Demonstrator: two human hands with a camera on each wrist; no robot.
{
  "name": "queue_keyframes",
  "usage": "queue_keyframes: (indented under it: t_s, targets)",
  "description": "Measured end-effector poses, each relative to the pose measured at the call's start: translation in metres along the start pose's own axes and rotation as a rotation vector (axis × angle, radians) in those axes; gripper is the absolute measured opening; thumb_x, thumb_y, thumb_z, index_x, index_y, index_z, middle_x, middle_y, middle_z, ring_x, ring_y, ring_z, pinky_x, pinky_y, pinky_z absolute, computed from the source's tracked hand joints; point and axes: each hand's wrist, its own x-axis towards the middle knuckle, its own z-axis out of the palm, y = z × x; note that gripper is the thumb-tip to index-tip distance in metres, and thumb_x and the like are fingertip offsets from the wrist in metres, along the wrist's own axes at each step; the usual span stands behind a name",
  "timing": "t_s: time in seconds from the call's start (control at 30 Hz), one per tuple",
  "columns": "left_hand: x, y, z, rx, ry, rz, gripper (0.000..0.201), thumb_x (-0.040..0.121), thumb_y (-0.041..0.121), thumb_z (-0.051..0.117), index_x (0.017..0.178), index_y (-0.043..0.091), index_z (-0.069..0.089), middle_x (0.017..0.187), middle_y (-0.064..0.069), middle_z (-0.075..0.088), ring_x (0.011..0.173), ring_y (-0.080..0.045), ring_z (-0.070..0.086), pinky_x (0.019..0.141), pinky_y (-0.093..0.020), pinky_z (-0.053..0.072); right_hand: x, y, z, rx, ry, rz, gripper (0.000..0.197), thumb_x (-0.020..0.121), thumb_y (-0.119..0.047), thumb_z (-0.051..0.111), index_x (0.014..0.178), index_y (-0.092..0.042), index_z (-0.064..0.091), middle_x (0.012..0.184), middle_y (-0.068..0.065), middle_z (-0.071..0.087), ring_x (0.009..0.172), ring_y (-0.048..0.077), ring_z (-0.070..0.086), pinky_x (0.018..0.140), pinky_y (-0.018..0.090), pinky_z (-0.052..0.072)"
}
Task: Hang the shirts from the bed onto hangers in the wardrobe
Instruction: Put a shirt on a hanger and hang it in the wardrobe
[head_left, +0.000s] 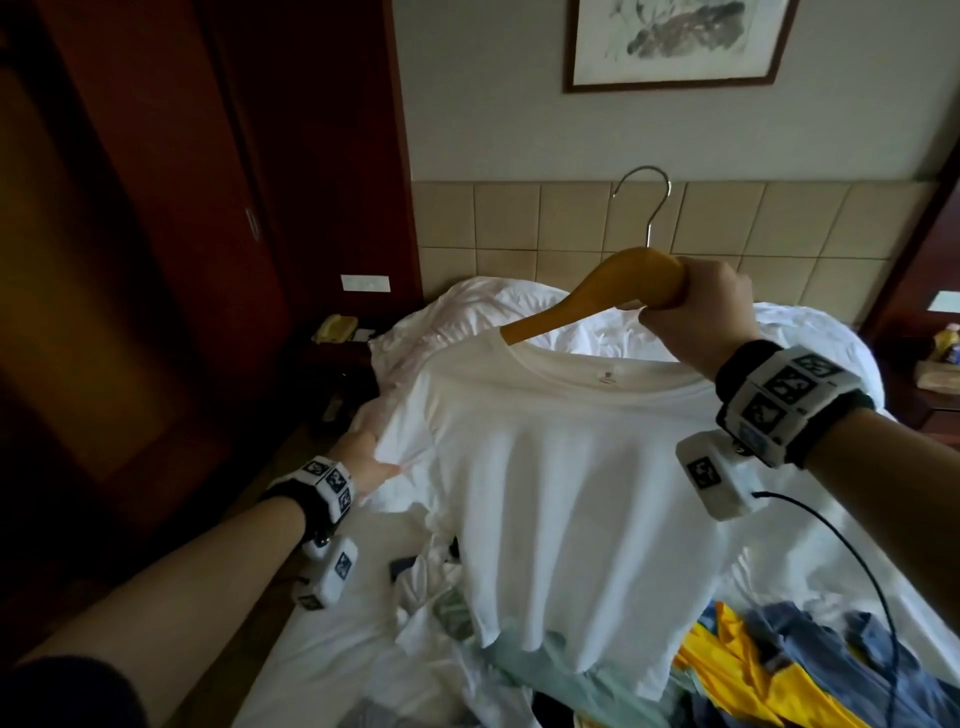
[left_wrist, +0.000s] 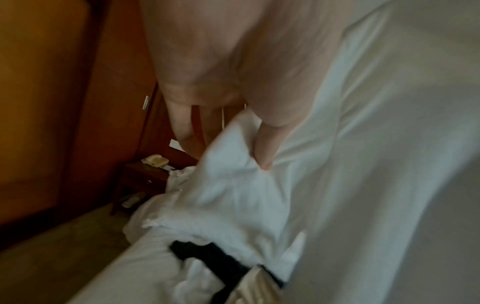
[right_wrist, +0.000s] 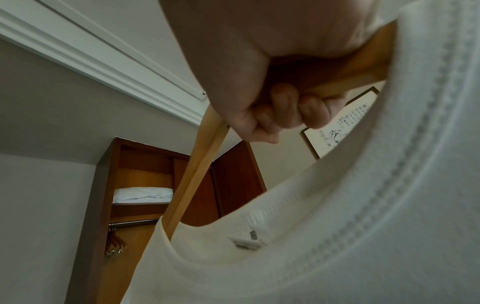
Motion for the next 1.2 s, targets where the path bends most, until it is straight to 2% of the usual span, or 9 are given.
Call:
queue_keyframes:
  t_s: [0.17,0.33,0.43,0.6,0.67,0.73,0.8,0.93,1.2]
  targets:
    - [-0.014,-0.033,-0.007,0.211,-0.021,-0.027,0.024,0.085,0.032,0.069,0.102,0.018,0.062,0.110,-0.006,0.067,0.091,-0.023,0.066,0.077,-0.032,0.055,-0.003,0.003,-0.003,-0.008,-0.028,0.036,0.009,0.072,-0.009,0.066,0.072,-0.014,0.058,0.066,0.004,0.058,0.071,0.030,0.052,0.060,0.029,0.035]
    - [-0.046,-0.003,-0.052,0.000,0.011,0.192,0.084,0.082,0.023,0.077,0.152,0.020,0.031,0.144,-0.004,0.042,0.134,-0.025,0.042,0.108,-0.032,0.036,-0.007,-0.015,0.012,0.008,-0.103,0.006,0.013,0.072,-0.009,0.066,0.071,-0.017,0.055,0.066,0.003,0.054,0.071,0.029,0.052,0.059,0.028,0.034]
    - [-0.063,0.027,-0.081,-0.096,0.199,0.361,0.080,0.086,0.022,0.072,0.153,0.019,0.029,0.153,-0.007,0.038,0.141,-0.025,0.034,0.113,-0.033,0.027,-0.011,-0.037,0.031,0.029,-0.187,-0.040,0.013,0.075,-0.008,0.064,0.076,-0.019,0.056,0.065,-0.002,0.052,0.066,0.025,0.049,0.052,0.026,0.030]
    - [-0.093,0.064,-0.106,-0.287,0.404,0.454,0.066,0.082,0.023,0.077,0.142,0.017,0.048,0.132,-0.001,0.058,0.123,-0.015,0.053,0.101,-0.025,0.040,-0.023,-0.086,0.066,0.071,-0.312,-0.177,0.012,0.078,-0.011,0.063,0.082,-0.020,0.059,0.070,-0.002,0.056,0.074,0.025,0.056,0.059,0.028,0.038]
    - [-0.102,0.068,-0.110,-0.332,0.419,0.410,0.048,0.079,0.026,0.078,0.124,0.026,0.062,0.112,0.005,0.068,0.107,-0.015,0.063,0.092,-0.031,0.051,-0.030,-0.108,0.080,0.097,-0.358,-0.242,0.011,0.079,-0.009,0.061,0.087,-0.016,0.063,0.074,-0.001,0.060,0.075,0.022,0.058,0.058,0.029,0.042]
    - [-0.110,0.058,-0.111,-0.317,0.486,0.305,0.015,0.077,0.033,0.076,0.084,0.036,0.064,0.082,0.010,0.067,0.085,-0.018,0.067,0.074,-0.033,0.054,-0.037,-0.129,0.093,0.140,-0.385,-0.296,0.014,0.079,-0.013,0.060,0.092,-0.016,0.064,0.079,0.000,0.063,0.078,0.022,0.059,0.062,0.031,0.047]
    - [-0.124,0.042,-0.109,-0.300,0.567,0.149,0.022,0.078,0.039,0.073,0.067,0.034,0.055,0.069,0.011,0.061,0.073,-0.020,0.064,0.066,-0.032,0.051,-0.050,-0.151,0.104,0.154,-0.422,-0.340,0.012,0.080,-0.015,0.061,0.091,-0.018,0.061,0.075,-0.004,0.059,0.075,0.019,0.057,0.055,0.027,0.041]
    - [-0.159,-0.005,-0.113,-0.225,0.693,-0.076,0.025,0.081,0.041,0.068,0.064,0.027,0.055,0.072,0.003,0.066,0.073,-0.026,0.065,0.066,-0.035,0.054,-0.093,-0.206,0.124,0.295,-0.537,-0.398,0.021,0.078,-0.014,0.067,0.099,-0.015,0.061,0.087,0.002,0.065,0.082,0.024,0.060,0.064,0.032,0.047]
    - [-0.260,-0.155,-0.179,-0.285,0.764,-0.367,0.025,0.069,0.036,0.065,0.055,0.017,0.058,0.057,-0.002,0.060,0.061,-0.027,0.063,0.057,-0.031,0.050,-0.169,-0.325,0.123,0.294,-0.844,-0.825,0.025,0.086,-0.027,0.073,0.074,-0.020,0.052,0.069,-0.006,0.052,0.064,0.008,0.050,0.054,0.015,0.032]
